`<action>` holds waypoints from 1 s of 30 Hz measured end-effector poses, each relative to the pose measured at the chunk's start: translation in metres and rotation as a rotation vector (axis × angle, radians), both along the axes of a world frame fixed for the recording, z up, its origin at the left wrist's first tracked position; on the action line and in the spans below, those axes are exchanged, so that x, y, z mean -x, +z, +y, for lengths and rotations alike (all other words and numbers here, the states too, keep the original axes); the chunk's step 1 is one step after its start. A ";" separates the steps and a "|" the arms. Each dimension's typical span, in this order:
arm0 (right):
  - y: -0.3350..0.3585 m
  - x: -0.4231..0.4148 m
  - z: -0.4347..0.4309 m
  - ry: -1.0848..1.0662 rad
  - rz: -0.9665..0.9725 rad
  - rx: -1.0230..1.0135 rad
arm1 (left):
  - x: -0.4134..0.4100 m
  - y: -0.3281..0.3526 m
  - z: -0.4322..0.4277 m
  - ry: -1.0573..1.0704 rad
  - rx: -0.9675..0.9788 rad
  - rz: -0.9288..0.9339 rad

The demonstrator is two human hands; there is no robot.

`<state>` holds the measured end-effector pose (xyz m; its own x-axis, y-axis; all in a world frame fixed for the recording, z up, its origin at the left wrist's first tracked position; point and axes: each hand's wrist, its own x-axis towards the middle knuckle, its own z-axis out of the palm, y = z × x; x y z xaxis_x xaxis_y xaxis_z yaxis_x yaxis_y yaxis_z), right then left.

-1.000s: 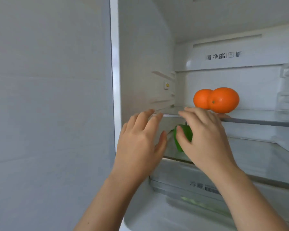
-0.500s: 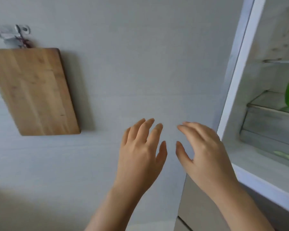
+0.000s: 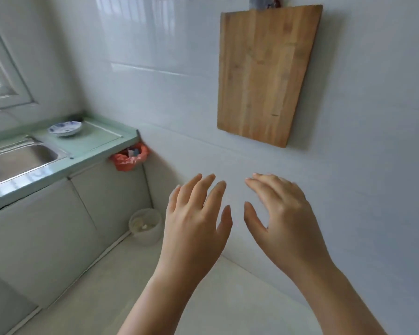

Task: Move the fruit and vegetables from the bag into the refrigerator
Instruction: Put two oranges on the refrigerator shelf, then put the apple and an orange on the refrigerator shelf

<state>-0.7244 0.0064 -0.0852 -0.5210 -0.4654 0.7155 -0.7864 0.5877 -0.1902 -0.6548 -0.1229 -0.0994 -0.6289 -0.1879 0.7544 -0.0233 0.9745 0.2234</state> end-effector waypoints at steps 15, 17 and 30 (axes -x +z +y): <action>-0.017 0.034 -0.246 0.603 -0.097 -0.028 | -0.028 -0.027 -0.190 0.587 -0.085 -0.056; -0.015 0.033 -0.280 0.683 -0.092 -0.036 | -0.034 -0.028 -0.213 0.664 -0.091 -0.047; -0.030 -0.105 -0.490 1.140 -0.133 -0.094 | -0.184 -0.046 -0.354 1.117 -0.115 0.009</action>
